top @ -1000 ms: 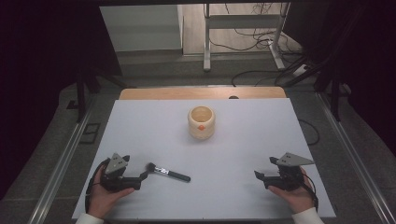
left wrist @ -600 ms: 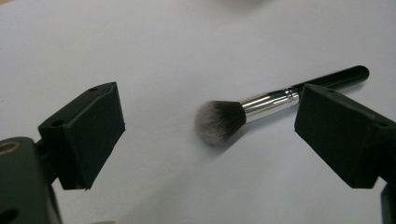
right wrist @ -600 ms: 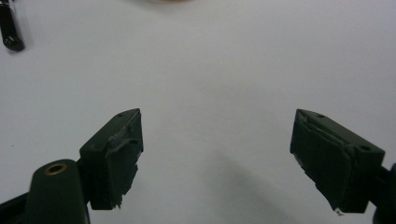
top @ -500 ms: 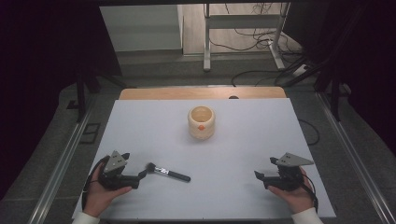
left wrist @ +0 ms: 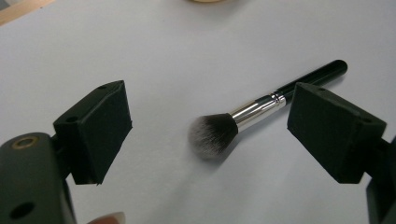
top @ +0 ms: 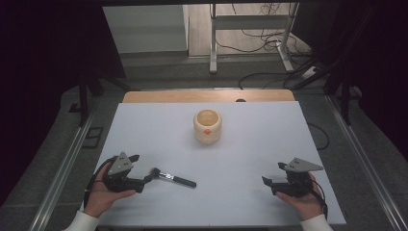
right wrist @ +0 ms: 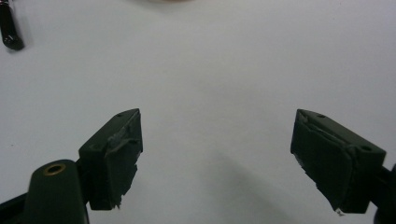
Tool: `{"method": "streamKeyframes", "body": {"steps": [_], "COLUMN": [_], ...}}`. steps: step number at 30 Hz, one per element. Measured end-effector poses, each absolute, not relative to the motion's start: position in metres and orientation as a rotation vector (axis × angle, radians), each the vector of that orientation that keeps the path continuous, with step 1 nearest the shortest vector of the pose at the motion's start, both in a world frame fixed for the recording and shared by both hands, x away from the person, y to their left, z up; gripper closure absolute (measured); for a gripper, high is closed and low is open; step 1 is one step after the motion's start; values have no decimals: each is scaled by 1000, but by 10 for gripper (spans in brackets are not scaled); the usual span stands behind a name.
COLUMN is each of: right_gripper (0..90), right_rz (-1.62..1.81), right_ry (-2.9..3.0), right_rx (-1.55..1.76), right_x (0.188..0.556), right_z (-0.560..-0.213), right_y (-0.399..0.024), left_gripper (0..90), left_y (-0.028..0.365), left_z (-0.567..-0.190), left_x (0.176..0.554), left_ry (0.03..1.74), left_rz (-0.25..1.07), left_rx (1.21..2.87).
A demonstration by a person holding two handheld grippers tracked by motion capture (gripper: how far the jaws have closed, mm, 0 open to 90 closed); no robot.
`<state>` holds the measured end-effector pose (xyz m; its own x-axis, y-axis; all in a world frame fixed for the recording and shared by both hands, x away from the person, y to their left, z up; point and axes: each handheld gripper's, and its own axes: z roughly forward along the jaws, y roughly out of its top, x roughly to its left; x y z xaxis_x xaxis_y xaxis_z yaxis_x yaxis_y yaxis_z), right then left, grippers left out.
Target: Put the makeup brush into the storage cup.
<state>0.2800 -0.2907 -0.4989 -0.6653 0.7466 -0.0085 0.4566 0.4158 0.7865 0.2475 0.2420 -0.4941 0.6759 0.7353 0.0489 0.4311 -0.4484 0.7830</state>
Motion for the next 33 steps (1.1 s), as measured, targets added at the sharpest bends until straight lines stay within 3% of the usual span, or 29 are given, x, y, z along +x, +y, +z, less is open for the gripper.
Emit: {"method": "streamKeyframes", "body": {"steps": [9,33], "right_gripper": [177,177], "right_rz": [1118,1117], "right_ry": [2321,2325], "right_rx": [1031,1029], "right_x": [280,280], "right_z": [-499,-499], "right_y": [-290,-290], "left_gripper": [130,205], "left_y": [241,224], "left_z": [-479,-459], "left_x": [251,273], "left_ry": [837,490], "left_rz": [495,440], "left_rx": [2169,2370]}}
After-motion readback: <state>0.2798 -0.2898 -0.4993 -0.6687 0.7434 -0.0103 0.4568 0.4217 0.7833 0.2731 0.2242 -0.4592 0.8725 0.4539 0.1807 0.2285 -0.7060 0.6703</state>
